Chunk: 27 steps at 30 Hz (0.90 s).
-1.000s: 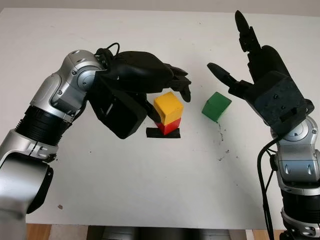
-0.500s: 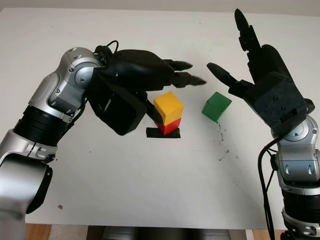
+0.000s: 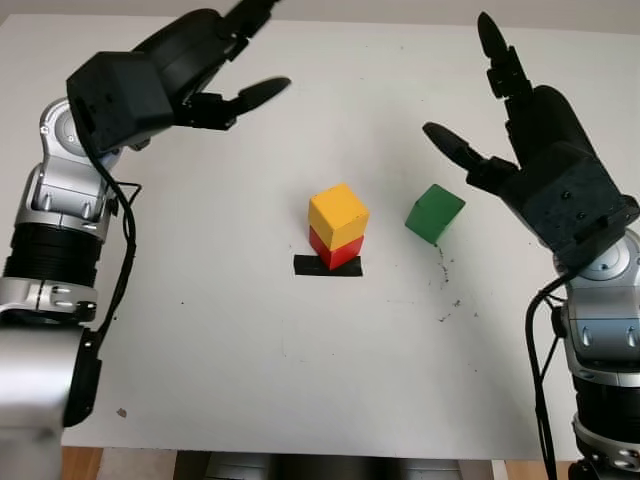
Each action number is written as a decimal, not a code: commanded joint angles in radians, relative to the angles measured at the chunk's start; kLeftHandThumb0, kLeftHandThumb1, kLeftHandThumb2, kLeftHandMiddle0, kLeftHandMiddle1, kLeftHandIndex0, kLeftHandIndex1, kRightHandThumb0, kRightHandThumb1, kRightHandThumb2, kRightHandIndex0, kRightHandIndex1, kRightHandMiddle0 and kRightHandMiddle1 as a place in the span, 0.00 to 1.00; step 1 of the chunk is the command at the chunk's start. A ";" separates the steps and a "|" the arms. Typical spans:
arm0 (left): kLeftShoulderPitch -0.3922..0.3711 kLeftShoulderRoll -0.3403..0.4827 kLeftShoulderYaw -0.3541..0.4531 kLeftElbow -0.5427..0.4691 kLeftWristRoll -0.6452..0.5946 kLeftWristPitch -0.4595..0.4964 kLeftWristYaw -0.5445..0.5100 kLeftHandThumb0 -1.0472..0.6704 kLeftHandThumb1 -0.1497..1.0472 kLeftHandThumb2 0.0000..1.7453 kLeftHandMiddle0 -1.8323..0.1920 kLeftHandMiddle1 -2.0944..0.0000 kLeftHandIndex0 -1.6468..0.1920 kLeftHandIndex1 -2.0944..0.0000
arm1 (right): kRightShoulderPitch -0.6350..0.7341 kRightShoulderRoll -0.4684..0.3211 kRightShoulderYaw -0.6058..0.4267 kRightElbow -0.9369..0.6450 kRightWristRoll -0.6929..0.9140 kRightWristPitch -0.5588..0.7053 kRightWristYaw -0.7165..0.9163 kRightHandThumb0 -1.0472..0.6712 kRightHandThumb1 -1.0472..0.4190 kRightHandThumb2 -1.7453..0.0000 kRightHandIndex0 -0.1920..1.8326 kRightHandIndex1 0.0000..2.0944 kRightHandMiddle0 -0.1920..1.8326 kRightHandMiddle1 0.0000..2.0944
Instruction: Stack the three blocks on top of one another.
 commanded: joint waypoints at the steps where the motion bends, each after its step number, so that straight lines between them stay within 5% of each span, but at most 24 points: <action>1: 0.030 -0.012 0.035 0.015 -0.044 0.029 -0.003 0.07 1.00 0.35 1.00 1.00 1.00 1.00 | 0.011 -0.051 -0.024 0.001 0.014 -0.020 0.033 0.19 0.00 0.92 0.05 0.05 0.07 0.03; 6: 0.100 -0.032 0.073 0.006 -0.091 0.071 0.037 0.10 1.00 0.37 1.00 1.00 1.00 1.00 | -0.003 -0.221 -0.006 0.021 -0.002 -0.073 0.191 0.22 0.08 0.97 0.07 0.05 0.10 0.05; 15: 0.219 -0.078 0.092 -0.005 -0.099 0.108 0.126 0.13 1.00 0.39 1.00 1.00 1.00 1.00 | -0.134 -0.540 0.143 0.169 -0.173 -0.426 0.442 0.21 0.14 0.98 0.09 0.04 0.17 0.07; 27: 0.263 -0.105 0.098 -0.016 -0.127 0.204 0.117 0.13 1.00 0.42 1.00 1.00 1.00 1.00 | -0.173 -0.565 0.206 0.214 -0.321 -0.609 0.473 0.25 0.17 0.97 0.13 0.04 0.22 0.05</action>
